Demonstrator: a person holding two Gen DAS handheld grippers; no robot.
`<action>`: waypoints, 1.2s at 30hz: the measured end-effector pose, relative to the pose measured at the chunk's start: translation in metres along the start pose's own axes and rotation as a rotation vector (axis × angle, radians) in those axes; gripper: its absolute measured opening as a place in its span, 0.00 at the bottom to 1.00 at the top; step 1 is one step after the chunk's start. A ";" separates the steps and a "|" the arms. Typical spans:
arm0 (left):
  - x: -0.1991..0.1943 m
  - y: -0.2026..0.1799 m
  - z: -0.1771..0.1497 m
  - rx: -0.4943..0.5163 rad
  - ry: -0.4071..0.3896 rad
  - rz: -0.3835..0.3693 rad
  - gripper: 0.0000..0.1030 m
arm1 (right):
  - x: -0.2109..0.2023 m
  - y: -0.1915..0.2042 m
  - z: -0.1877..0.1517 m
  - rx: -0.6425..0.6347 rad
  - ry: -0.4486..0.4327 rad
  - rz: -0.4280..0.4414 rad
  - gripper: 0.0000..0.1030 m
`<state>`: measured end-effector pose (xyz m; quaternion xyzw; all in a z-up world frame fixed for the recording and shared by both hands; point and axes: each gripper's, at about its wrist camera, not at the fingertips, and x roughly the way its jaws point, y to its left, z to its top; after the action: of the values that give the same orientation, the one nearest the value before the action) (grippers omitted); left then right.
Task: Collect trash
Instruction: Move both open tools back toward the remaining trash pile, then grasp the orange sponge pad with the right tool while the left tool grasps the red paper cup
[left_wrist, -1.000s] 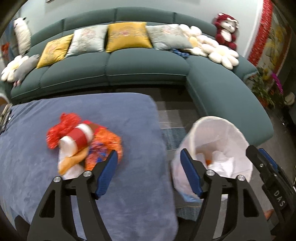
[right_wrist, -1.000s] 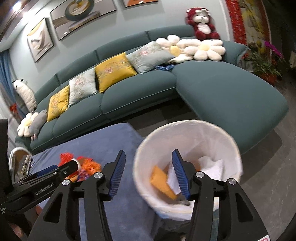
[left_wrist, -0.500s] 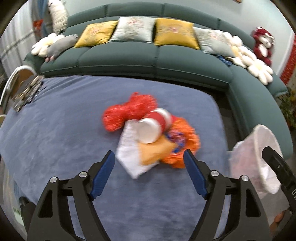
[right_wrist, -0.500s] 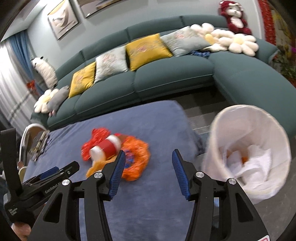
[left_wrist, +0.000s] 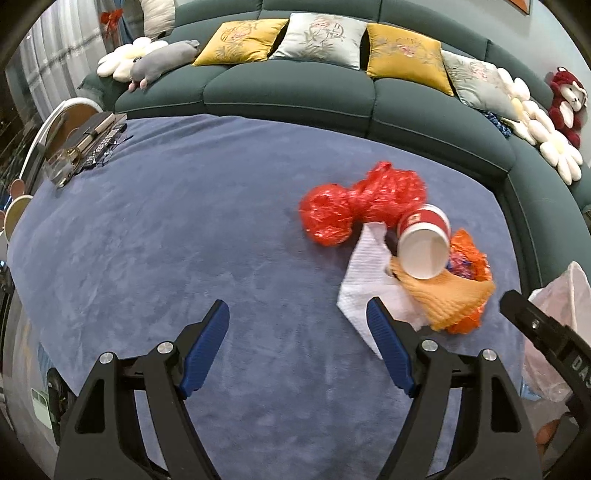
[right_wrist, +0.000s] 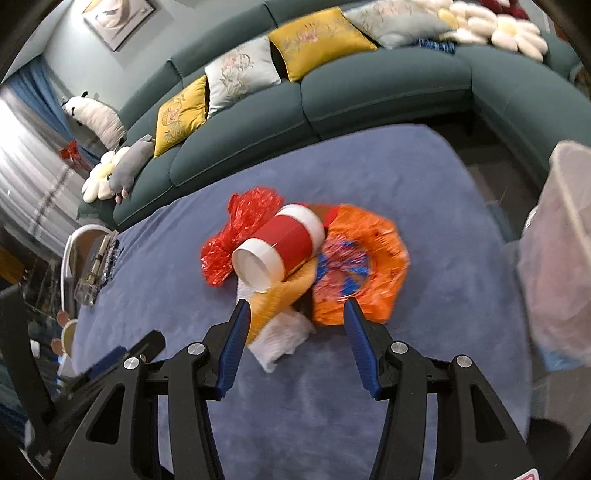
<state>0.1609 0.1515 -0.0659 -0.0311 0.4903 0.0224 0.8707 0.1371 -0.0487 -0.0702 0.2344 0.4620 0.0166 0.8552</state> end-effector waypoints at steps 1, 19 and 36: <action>0.002 0.002 0.001 -0.004 0.003 -0.004 0.72 | 0.007 0.002 0.000 0.012 0.010 0.005 0.50; 0.019 -0.029 0.017 0.053 -0.001 -0.062 0.80 | 0.046 -0.007 -0.012 -0.008 0.072 -0.004 0.10; 0.058 -0.085 0.017 0.282 0.003 -0.145 0.84 | -0.014 -0.059 0.024 0.075 -0.100 0.009 0.10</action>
<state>0.2119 0.0690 -0.1042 0.0562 0.4865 -0.1096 0.8650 0.1371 -0.1145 -0.0726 0.2688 0.4179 -0.0088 0.8678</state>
